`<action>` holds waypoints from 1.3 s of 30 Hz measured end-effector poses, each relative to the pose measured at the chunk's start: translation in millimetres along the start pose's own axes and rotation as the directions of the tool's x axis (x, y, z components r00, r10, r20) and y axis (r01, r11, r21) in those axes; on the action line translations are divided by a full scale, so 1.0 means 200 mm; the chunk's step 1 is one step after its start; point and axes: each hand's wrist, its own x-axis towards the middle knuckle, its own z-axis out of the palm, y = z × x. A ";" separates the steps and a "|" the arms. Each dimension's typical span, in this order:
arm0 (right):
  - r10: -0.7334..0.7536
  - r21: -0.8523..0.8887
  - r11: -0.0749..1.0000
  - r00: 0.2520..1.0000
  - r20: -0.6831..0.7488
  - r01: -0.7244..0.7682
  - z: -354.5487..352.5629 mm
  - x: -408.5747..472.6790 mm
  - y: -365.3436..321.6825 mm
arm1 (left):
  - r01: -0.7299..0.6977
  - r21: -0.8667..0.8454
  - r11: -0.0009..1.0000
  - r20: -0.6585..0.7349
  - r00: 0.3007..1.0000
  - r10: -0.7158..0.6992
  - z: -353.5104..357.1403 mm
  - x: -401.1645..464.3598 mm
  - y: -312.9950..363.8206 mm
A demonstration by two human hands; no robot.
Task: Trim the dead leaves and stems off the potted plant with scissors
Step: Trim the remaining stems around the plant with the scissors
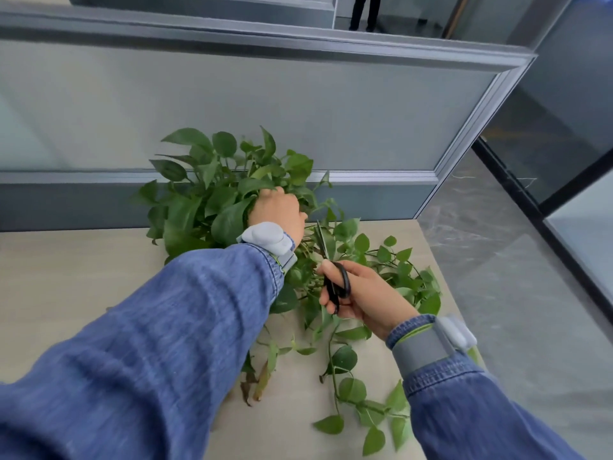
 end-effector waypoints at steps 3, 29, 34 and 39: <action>0.001 0.005 1.000 1.000 0.029 -0.001 -0.01 0.00 -0.01 | 0.004 -0.059 0.998 -0.028 1.000 -0.005 0.02 0.02 -0.02; 0.100 0.067 0.991 0.971 0.215 -0.117 0.03 0.08 -0.07 | -0.033 -0.355 0.934 -0.090 0.996 0.001 0.05 -0.13 -0.21; 0.086 0.067 0.992 0.957 0.278 -0.109 0.03 0.09 -0.04 | -0.037 -0.482 0.875 -0.041 0.999 0.020 0.07 -0.14 -0.27; 0.081 0.136 0.983 0.953 0.292 -0.125 0.07 0.13 -0.04 | -0.060 -0.494 0.867 -0.015 0.998 0.061 0.07 -0.17 -0.30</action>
